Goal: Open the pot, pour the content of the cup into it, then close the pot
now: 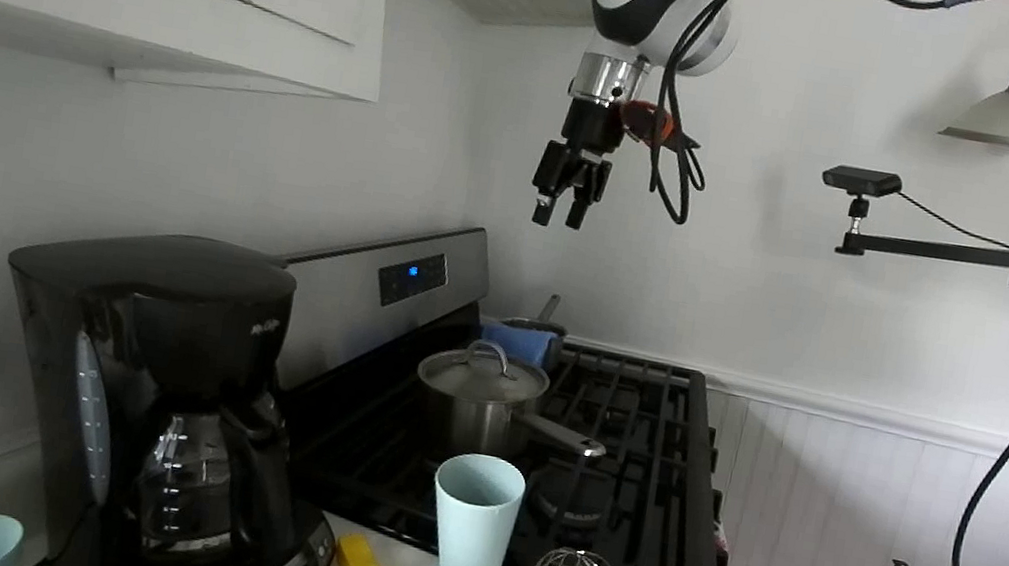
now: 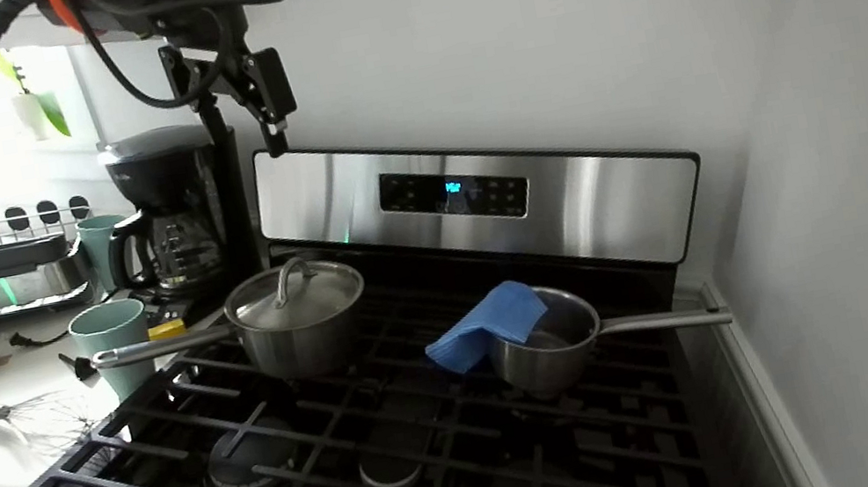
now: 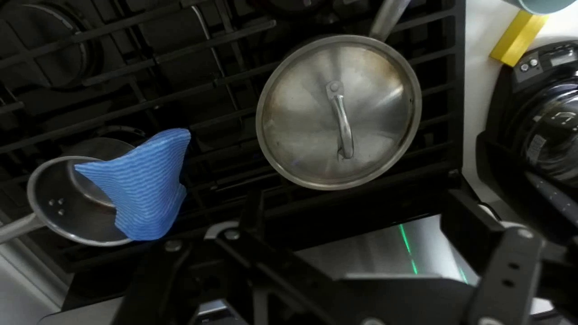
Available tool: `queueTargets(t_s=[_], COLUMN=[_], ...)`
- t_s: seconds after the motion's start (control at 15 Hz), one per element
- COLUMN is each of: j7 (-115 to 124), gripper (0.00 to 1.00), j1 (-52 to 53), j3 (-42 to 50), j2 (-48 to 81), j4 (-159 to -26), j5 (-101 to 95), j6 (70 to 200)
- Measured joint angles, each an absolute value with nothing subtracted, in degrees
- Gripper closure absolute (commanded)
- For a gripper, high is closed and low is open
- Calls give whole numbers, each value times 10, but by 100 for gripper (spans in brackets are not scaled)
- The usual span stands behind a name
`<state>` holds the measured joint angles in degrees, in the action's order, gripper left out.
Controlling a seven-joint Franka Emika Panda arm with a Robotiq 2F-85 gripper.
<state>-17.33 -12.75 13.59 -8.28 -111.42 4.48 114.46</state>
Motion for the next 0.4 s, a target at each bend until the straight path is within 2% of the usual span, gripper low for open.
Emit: queueTargets(t_s=[0.4], j7=[-175], gripper=[0], j1=[-127], j3=[144], j2=[-101], j4=[-1114], j5=[46], j6=[1131])
